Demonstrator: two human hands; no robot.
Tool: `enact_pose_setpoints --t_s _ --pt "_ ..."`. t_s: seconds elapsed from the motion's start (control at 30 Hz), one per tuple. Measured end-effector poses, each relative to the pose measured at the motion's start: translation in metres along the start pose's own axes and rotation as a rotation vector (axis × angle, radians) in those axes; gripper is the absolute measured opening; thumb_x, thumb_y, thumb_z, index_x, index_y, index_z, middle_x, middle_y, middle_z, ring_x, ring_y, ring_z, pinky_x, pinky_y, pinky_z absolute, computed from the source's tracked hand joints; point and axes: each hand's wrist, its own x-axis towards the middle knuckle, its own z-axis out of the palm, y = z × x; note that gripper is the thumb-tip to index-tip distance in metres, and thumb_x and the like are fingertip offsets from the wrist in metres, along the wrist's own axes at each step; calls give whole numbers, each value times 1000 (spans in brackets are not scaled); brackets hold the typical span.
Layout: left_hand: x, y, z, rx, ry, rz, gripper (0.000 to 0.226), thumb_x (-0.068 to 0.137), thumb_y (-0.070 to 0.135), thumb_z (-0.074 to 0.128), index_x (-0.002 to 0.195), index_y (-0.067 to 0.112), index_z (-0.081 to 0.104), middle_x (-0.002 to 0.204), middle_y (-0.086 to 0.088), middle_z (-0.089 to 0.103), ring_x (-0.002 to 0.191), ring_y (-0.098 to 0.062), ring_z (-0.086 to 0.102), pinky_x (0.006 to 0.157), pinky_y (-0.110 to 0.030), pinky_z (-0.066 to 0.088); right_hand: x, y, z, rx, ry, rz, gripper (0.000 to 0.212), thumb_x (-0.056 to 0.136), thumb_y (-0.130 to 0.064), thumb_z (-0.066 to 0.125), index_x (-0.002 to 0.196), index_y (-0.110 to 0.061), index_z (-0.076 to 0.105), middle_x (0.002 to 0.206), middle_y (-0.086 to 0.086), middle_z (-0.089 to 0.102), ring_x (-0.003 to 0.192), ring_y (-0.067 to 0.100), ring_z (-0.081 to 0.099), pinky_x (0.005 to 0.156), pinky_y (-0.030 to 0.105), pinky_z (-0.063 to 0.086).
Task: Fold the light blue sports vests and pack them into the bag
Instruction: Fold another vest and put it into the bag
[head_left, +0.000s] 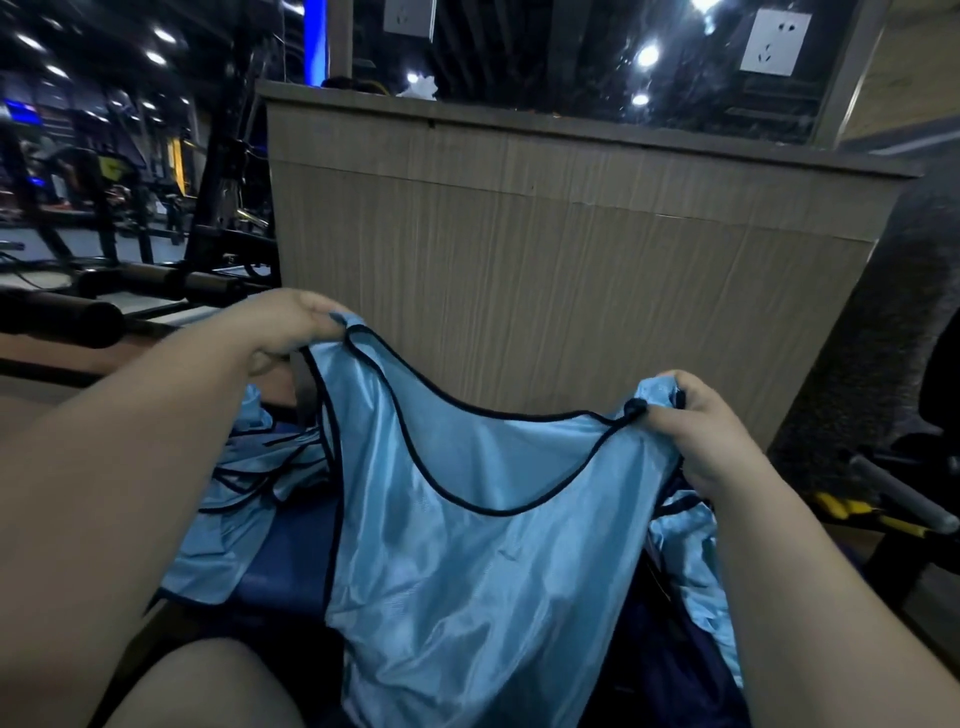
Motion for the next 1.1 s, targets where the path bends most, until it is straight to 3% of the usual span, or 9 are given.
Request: enact_pose_setpoints --t_s 0.13,0.33,0.4,0.53,0.67,0.77,0.83,1.0,1.1 --pt "1 -7 -4 -71 59 5 9 94 9 60 98 6 67 96 -17 70 75 -23 66 61 -27 54 -3 0 -2 126 -53 25 23 80 6 70 88 -14 60 77 7 67 66 21 67 61 35 56" --pt "-4 0 15 321 209 47 19 98 25 55 104 11 65 98 -6 61 90 -21 54 74 -28 38 -3 4 4 112 103 92 32 65 -18 87 88 -14 67 82 9 75 73 26 72 72 41 59" --pt "-7 5 25 425 192 51 25 100 21 50 105 2 66 97 -11 61 89 -26 55 66 -30 37 -2 3 7 55 144 96 29 69 -20 88 90 -13 69 85 10 76 75 27 73 74 42 60" --pt "-6 10 34 467 129 27 23 101 13 42 106 5 64 103 -13 63 97 -30 58 78 -32 44 0 0 14 -52 191 85 27 73 -27 86 89 -12 71 87 9 76 81 30 74 78 47 61" --pt "-3 9 33 209 130 -38 23 97 15 41 77 10 52 82 -11 53 75 -25 51 66 -35 42 1 -3 5 38 183 88 25 76 -28 83 94 -14 72 89 9 76 85 30 74 81 45 60" --pt "-11 10 21 -83 156 -61 21 92 31 51 85 12 56 83 -11 57 76 -26 54 67 -34 42 1 -6 -7 214 150 63 31 73 -21 82 99 -10 69 88 11 76 82 29 74 71 38 60" --pt "-16 15 10 -208 85 7 20 91 33 60 92 14 66 89 -8 68 79 -23 65 71 -32 51 1 -7 -18 335 47 29 39 63 -25 83 96 -10 68 81 9 75 74 25 72 63 34 60" --pt "-18 30 2 -525 85 57 20 89 31 65 73 20 69 66 1 70 58 -15 67 53 -25 55 -2 -8 -21 379 -261 67 67 25 -38 101 81 -10 78 81 13 74 72 25 73 64 36 60" --pt "-13 27 15 -424 92 -48 22 85 35 70 89 13 69 78 -5 74 70 -21 68 68 -32 57 6 0 -1 189 -102 203 67 53 -30 94 108 -2 70 96 20 74 87 33 73 80 49 59"
